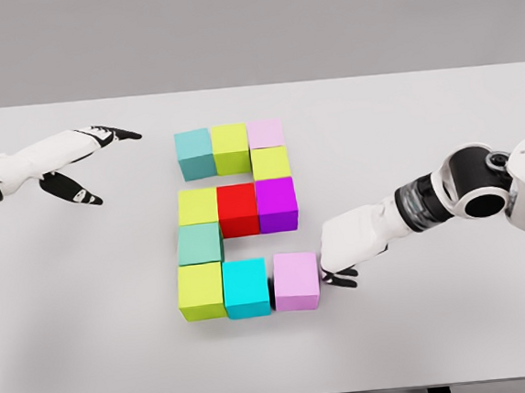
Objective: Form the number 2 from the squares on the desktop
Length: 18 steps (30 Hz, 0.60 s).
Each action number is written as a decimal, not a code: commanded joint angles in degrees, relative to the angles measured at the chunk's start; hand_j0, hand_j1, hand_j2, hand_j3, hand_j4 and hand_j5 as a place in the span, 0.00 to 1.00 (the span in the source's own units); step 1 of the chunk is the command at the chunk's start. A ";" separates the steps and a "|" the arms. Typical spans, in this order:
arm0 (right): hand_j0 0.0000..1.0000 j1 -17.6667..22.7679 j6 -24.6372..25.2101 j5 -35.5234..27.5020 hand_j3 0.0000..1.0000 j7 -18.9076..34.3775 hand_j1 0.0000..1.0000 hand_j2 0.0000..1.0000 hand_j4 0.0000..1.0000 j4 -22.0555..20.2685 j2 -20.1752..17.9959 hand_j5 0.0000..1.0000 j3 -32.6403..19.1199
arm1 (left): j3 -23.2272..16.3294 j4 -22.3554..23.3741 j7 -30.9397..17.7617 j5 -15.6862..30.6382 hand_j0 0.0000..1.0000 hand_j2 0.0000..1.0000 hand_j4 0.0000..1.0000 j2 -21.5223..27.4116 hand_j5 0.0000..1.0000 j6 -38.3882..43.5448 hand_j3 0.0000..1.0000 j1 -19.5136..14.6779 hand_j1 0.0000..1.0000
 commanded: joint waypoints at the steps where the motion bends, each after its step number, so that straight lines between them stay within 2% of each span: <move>1: 0.18 0.00 0.11 -0.26 0.18 0.00 0.18 0.18 0.18 -0.01 0.04 0.18 -0.05 | 0.07 0.09 0.03 0.37 1.00 1.00 1.00 -0.08 1.00 0.09 1.00 0.00 1.00; 18: 0.18 0.00 0.11 -0.35 0.18 0.00 0.18 0.18 0.18 -0.01 0.30 0.18 -0.14 | 0.07 0.53 0.03 0.37 1.00 1.00 1.00 -0.08 1.00 0.09 1.00 0.00 1.00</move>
